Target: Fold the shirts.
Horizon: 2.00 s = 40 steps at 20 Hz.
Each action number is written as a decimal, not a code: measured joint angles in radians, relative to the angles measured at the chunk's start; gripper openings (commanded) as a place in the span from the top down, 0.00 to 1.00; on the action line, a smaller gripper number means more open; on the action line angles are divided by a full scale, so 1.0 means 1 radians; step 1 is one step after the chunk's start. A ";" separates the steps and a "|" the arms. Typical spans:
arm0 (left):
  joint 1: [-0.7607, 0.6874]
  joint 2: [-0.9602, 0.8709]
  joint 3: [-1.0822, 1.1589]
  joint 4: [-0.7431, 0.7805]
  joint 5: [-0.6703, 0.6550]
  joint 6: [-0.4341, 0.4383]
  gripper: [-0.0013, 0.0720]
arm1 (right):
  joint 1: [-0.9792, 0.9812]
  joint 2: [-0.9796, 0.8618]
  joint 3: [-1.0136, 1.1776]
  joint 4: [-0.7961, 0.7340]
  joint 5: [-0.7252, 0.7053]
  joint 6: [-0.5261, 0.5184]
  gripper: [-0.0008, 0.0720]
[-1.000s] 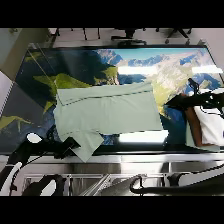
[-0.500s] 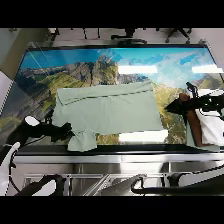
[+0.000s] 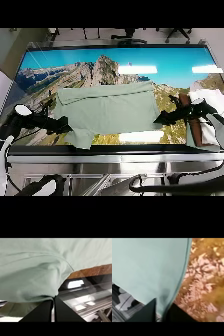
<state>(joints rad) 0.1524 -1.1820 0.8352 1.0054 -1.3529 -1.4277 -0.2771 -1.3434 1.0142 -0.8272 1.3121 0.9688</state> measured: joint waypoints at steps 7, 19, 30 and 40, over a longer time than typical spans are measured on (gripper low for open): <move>0.000 0.170 -0.006 0.217 -0.123 -0.060 0.96 | 0.003 0.148 -0.019 -0.187 0.027 0.133 0.96; 0.000 0.079 0.212 0.257 -0.028 -0.048 0.96 | 0.005 0.272 0.040 0.007 -0.122 0.073 0.96; -0.040 -0.525 0.661 0.154 0.090 0.005 0.67 | 0.028 -0.077 0.217 0.227 -0.338 -0.123 0.49; -0.066 -0.655 0.965 0.142 -0.115 -0.012 0.02 | 0.023 -0.127 0.297 0.140 -0.338 -0.126 0.30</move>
<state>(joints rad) 0.0864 -1.8370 1.8000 1.1473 -1.4681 -1.4395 -0.2546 -1.4704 1.3113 -0.6876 0.9745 0.8429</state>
